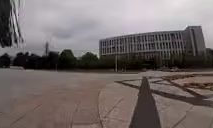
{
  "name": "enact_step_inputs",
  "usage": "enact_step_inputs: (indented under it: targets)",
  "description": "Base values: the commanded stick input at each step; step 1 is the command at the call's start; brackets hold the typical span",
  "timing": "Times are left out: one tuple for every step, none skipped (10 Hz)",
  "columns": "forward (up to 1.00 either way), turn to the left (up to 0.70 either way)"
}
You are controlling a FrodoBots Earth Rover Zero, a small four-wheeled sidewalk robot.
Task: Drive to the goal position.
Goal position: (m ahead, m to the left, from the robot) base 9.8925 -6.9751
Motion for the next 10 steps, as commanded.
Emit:
enact_step_inputs:
  targets:
    - [0.7,0.0]
    - [0.7,0.0]
    - [0.7,0.0]
    - [0.7,0.0]
    - [0.7,0.0]
    - [0.7,0.0]
    - [0.7,-0.05]
    - [0.7,-0.34]
    - [0.7,-0.31]
    - [0.7,-0.33]
